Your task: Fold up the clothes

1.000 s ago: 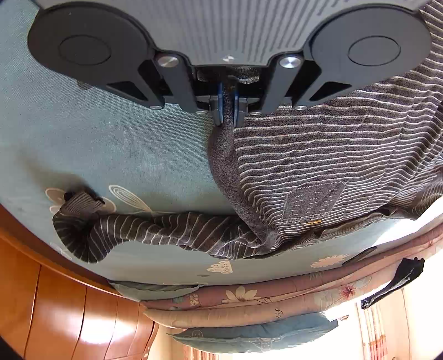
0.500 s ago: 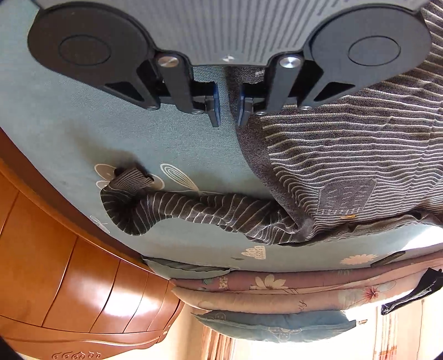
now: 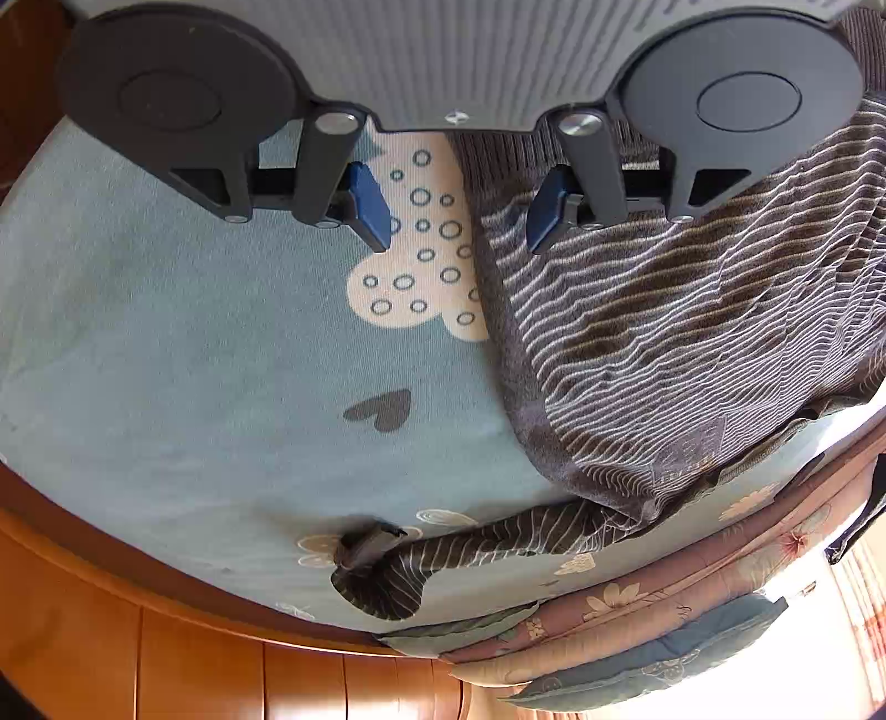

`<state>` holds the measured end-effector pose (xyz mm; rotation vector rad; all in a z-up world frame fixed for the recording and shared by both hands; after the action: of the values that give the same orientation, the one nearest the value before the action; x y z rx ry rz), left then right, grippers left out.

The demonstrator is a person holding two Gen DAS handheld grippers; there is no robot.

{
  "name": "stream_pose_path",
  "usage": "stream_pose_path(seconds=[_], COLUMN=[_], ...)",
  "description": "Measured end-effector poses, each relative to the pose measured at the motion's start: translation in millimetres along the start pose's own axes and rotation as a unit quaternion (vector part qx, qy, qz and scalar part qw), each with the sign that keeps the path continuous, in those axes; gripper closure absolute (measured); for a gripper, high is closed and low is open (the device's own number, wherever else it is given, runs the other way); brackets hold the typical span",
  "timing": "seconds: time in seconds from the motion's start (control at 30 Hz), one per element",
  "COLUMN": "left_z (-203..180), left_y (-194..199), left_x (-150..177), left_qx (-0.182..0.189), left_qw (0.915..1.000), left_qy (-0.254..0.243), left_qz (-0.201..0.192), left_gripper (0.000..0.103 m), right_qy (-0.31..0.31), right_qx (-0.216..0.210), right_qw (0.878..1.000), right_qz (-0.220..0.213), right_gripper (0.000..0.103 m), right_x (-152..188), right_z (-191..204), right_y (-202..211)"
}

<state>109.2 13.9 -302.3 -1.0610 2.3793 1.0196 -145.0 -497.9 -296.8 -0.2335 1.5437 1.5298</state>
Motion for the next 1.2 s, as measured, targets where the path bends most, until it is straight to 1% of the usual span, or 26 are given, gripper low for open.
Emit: stream_pose_path(seconds=[0.03, 0.07, 0.13, 0.23, 0.3, 0.37, 0.4, 0.47, 0.5, 0.53, 0.6, 0.7, 0.77, 0.87, 0.97, 1.03, 1.1, 1.2], left_z=[0.8, 1.6, 2.8, 2.9, 3.5, 4.1, 4.0, 3.8, 3.5, 3.0, 2.2, 2.6, 2.7, 2.8, 2.1, 2.4, 2.0, 2.0], left_y=[0.9, 1.7, 3.3, 4.8, 5.1, 4.9, 4.6, 3.9, 3.2, 3.1, 2.8, 2.9, 2.8, 2.6, 2.9, 3.0, 3.0, 3.9], left_x=[0.4, 0.8, 1.6, 2.1, 2.2, 2.0, 1.9, 1.8, 1.4, 1.6, 2.0, 2.2, 2.1, 2.0, 3.8, 3.4, 3.4, 2.9], left_qx=[0.003, 0.006, 0.010, 0.012, 0.013, 0.015, 0.015, 0.016, 0.016, 0.016, 0.015, 0.016, 0.016, 0.015, 0.015, 0.015, 0.014, 0.013], left_qw=[1.0000, 1.0000, 0.9999, 0.9999, 0.9998, 0.9998, 0.9998, 0.9997, 0.9997, 0.9997, 0.9998, 0.9998, 0.9998, 0.9998, 0.9998, 0.9997, 0.9997, 0.9997], left_qy=[0.003, 0.006, 0.010, 0.011, 0.012, 0.013, 0.014, 0.017, 0.018, 0.016, 0.012, 0.012, 0.014, 0.013, 0.014, 0.016, 0.017, 0.018], left_qz=[0.001, 0.002, 0.003, 0.004, 0.005, 0.006, 0.006, 0.006, 0.006, 0.005, 0.005, 0.005, 0.005, 0.006, 0.006, 0.007, 0.008, 0.008], left_gripper=[0.051, 0.051, 0.050, 0.050, 0.050, 0.050, 0.049, 0.048, 0.047, 0.046, 0.046, 0.046, 0.046, 0.045, 0.045, 0.045, 0.045, 0.045], right_qy=[-0.009, -0.001, 0.020, 0.044, 0.045, 0.018, 0.005, -0.010, -0.019, -0.027, -0.015, -0.009, 0.004, 0.015, 0.018, 0.008, 0.015, 0.037], right_qx=[-0.006, -0.008, -0.021, -0.060, -0.082, -0.107, -0.119, -0.121, -0.121, -0.127, -0.132, -0.137, -0.125, -0.106, -0.052, -0.017, 0.023, 0.081], right_qw=[1.000, 1.000, 0.999, 0.997, 0.996, 0.994, 0.993, 0.993, 0.992, 0.992, 0.991, 0.988, 0.986, 0.985, 0.988, 0.992, 0.996, 0.994], right_qz=[-0.004, -0.012, -0.015, -0.009, -0.009, -0.006, -0.005, 0.005, 0.012, 0.003, -0.027, -0.073, -0.106, -0.135, -0.142, -0.121, -0.083, -0.056], right_gripper=[0.042, 0.042, 0.043, 0.042, 0.043, 0.042, 0.045, 0.080, 0.092, 0.093, 0.093, 0.093, 0.093, 0.093, 0.093, 0.093, 0.092, 0.084], right_x=[7.3, 12.2, 19.8, 26.7, 28.0, 27.6, 27.3, 25.2, 23.8, 20.7, 10.0, -15.4, -35.3, -60.1, -72.9, -72.7, -64.4, -47.3], right_z=[-0.1, 4.4, 17.6, 40.0, 46.3, 43.5, 42.0, 40.4, 40.0, 41.0, 49.3, 61.1, 68.1, 72.3, 63.6, 49.1, 39.1, 37.9], right_y=[1.2, 4.0, 6.2, 9.2, 10.6, 12.0, 12.7, 12.3, 11.7, 14.8, 27.2, 51.9, 70.0, 89.1, 89.4, 75.1, 52.4, 29.9])
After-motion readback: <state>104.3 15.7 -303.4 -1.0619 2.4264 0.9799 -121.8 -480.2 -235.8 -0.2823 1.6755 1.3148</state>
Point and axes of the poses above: each gripper's, at about its wrist camera, not at the fingertips, and y roughly against the way its jaws point, z to its left, x to its underside, the point moved 5 cm from there along -y, roughly the way its jaws point, and after that the axes turned 3 degrees about -z, right-handed, at the moved point
